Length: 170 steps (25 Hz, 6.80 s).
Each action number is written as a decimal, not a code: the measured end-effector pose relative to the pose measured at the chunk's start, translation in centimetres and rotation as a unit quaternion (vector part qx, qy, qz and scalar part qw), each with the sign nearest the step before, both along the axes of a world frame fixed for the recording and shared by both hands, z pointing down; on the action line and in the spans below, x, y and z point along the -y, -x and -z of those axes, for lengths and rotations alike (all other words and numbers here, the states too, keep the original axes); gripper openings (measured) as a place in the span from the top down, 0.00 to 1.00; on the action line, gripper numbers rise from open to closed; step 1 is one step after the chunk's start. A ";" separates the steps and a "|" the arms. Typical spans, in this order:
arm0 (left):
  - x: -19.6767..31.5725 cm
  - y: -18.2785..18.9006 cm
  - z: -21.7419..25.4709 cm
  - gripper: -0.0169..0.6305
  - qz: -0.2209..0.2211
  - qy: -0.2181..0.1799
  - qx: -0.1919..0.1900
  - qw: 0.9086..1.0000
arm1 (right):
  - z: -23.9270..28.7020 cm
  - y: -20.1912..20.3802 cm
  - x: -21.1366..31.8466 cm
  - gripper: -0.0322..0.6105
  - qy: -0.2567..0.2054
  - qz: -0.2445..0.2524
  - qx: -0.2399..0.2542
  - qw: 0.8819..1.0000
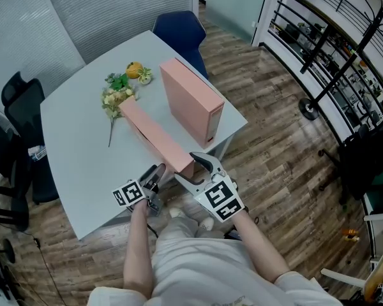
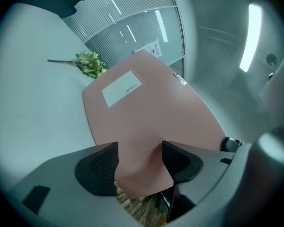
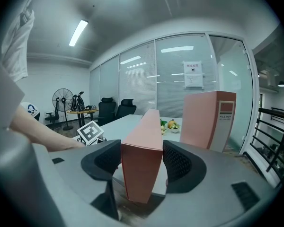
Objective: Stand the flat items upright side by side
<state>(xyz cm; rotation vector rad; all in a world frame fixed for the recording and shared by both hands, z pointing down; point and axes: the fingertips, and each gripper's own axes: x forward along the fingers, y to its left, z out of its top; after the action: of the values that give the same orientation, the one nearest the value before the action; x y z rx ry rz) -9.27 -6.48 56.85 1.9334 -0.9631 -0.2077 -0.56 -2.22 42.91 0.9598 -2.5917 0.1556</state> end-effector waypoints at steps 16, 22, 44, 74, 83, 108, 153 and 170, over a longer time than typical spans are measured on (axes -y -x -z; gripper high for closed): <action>1.1 2.5 2.4 0.55 0.024 -0.027 -0.007 0.999 | 0.8 -0.3 1.3 0.48 0.060 0.027 0.006 0.998; 3.0 4.2 3.9 0.55 0.023 -0.046 -0.032 0.998 | 1.4 0.9 2.1 0.48 0.080 0.033 0.000 0.996; 5.8 7.6 5.1 0.55 -0.041 -0.050 -0.087 0.994 | 3.5 7.9 7.5 0.47 0.138 0.025 -0.038 0.989; 5.5 6.7 6.2 0.55 -0.139 -0.062 -0.140 0.978 | 0.2 16.0 14.9 0.41 0.197 0.011 -0.134 0.971; 5.0 6.0 6.0 0.55 -0.155 -0.062 -0.134 0.977 | -1.8 15.2 15.1 0.42 0.183 -0.004 -0.194 0.964; 4.3 4.0 5.0 0.55 -0.188 -0.056 -0.111 0.974 | -2.0 15.5 14.7 0.43 0.180 0.006 -0.195 0.964; 7.4 4.2 7.3 0.57 -0.109 -0.066 -0.163 0.978 | 5.7 12.3 16.1 0.45 0.026 -0.086 -0.027 0.996; 8.9 4.8 8.5 0.60 -0.092 -0.087 -0.166 0.978 | 7.3 10.9 14.4 0.45 -0.075 -0.100 0.039 0.991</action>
<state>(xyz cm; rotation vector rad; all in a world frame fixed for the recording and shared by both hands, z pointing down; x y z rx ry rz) -14.06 -15.36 48.35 2.0499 -0.5573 -0.5055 -11.44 -16.62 35.57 1.2929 -2.6024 0.0504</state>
